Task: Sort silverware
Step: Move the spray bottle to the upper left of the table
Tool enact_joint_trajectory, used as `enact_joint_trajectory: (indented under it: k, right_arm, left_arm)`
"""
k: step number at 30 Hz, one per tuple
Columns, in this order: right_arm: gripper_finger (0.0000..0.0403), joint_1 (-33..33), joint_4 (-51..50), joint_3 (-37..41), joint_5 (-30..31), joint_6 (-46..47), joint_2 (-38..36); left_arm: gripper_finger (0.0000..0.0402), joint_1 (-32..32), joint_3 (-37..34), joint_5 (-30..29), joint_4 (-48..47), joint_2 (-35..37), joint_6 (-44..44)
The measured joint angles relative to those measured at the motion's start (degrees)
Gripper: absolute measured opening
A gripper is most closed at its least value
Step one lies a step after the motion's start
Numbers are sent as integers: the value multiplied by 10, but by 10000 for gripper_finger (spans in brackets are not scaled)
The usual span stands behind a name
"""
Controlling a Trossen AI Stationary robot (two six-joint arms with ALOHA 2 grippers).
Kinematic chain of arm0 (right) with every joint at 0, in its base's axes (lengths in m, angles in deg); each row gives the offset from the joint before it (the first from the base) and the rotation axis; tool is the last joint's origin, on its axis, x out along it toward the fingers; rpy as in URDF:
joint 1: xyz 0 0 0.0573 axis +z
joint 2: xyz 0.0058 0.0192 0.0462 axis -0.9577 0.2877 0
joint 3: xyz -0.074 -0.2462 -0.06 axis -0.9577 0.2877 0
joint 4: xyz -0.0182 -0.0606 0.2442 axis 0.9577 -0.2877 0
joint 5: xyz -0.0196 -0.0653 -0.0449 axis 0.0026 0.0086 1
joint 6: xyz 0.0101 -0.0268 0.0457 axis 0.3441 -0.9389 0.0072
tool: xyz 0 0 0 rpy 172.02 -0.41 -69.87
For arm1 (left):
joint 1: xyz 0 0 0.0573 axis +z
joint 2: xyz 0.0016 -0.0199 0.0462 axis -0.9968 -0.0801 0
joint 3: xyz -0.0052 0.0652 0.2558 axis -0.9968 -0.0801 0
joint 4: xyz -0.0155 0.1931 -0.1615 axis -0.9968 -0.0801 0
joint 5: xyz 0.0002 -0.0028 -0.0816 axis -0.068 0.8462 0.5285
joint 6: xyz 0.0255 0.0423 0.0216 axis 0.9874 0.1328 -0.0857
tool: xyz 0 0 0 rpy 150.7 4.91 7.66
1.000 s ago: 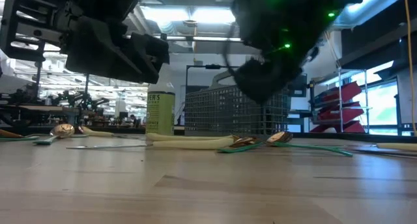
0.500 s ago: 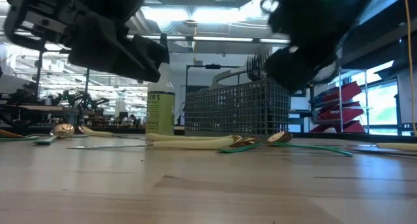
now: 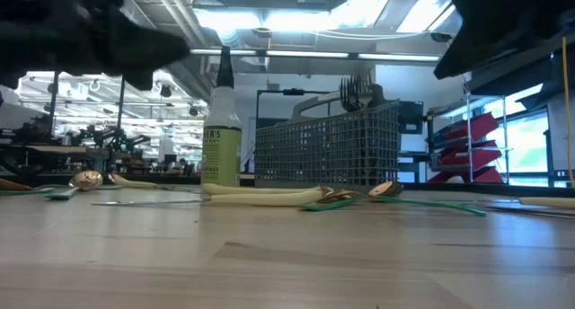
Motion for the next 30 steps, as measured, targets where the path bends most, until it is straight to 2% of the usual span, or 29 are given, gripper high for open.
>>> enact_joint_trajectory:
  k: [4, 6, 10, 12, 15, 19, 23, 30]
  right_arm:
    - [182, -7, -2, 0, 0, 16, 0]
    - [225, -9, -3, 0, 0, 18, 0]
    - [298, -16, -6, 0, 1, 19, 0]
    - [323, -18, -6, 0, 1, 19, 0]
    - [347, -24, -13, 1, 7, 16, 0]
    - [358, -30, -19, 1, 15, 16, 0]
    - [358, -30, -18, 1, 22, 15, 0]
    - [358, -30, -21, 1, 31, 15, 0]
  left_arm:
    - [90, 19, 7, -183, -9, 2, 20]
    - [93, 34, 7, -234, -9, 3, 38]
    - [117, 68, 7, -235, -18, 2, 26]
    - [136, 87, 7, -235, -25, 1, 11]
    - [172, 114, 7, -194, -32, 1, 4]
    - [230, 149, 7, -131, -48, 1, -30]
    - [282, 169, 7, -118, -38, 1, -43]
    - [319, 191, 7, -118, -46, 1, -58]
